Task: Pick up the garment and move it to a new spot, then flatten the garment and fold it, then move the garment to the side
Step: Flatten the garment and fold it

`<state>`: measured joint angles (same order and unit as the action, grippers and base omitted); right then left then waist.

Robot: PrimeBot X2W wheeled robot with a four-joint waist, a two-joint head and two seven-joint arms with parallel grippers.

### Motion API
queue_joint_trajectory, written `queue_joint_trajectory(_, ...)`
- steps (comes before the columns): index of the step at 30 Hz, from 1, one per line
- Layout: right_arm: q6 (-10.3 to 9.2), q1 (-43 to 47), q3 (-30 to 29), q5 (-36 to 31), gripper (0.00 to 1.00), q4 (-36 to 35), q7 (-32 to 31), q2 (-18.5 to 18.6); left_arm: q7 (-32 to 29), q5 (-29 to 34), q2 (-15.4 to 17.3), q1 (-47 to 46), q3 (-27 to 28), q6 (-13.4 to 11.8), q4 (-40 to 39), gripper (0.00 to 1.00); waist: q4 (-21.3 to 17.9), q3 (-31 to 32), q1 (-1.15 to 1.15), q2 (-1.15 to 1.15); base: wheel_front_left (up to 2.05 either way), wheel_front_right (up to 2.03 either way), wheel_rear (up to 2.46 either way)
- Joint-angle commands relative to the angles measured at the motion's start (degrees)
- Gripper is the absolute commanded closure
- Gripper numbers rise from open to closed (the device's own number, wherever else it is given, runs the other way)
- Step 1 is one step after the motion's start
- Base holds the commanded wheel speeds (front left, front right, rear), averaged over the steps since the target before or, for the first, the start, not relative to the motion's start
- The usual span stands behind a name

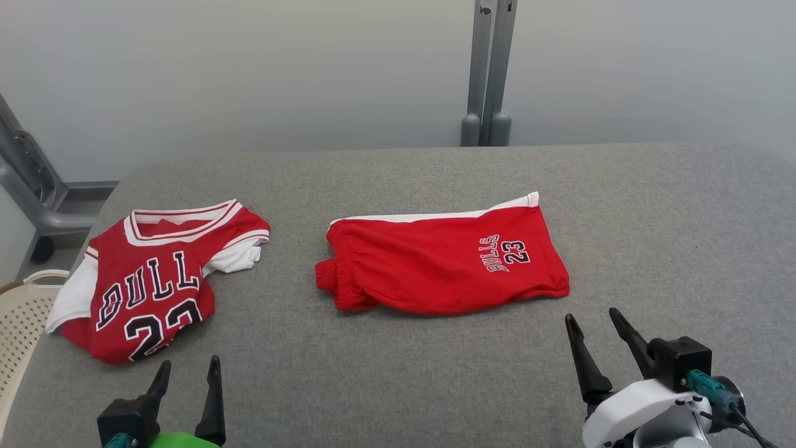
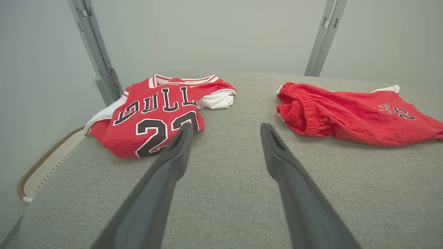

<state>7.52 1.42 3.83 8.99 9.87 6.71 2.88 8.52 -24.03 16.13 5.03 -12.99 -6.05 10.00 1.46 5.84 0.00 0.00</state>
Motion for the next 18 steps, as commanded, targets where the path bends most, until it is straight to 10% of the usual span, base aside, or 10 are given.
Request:
queue_joint_trajectory(1, -0.06, 0.2, -0.2, -0.2, 0.00, -0.3, 0.0, 0.0, -0.2, 0.0, 0.3, 0.2, 0.0, 0.2, -0.1, 0.00, 0.1, -0.2, 0.00, 0.00, 0.00, 0.00, 0.00)
queue_joint_trajectory(10, -0.07, -2.6, 1.1, 0.8, 0.00, 1.3, -4.1, 0.1, -1.4, -0.5, 0.7, -0.2, -0.6, 0.3, -0.1, 0.00, 0.2, -1.0, 0.00, 0.00, 0.00, 0.00, 0.00)
queue_joint_trajectory(18, -0.03, -11.8, -4.0, 3.0, 0.00, 5.6, -21.3, 0.0, -0.3, 0.4, 0.9, -0.8, -1.2, -0.1, -1.4, 0.00, 0.7, -2.1, 0.00, 0.00, 0.00, 0.00, 0.00)
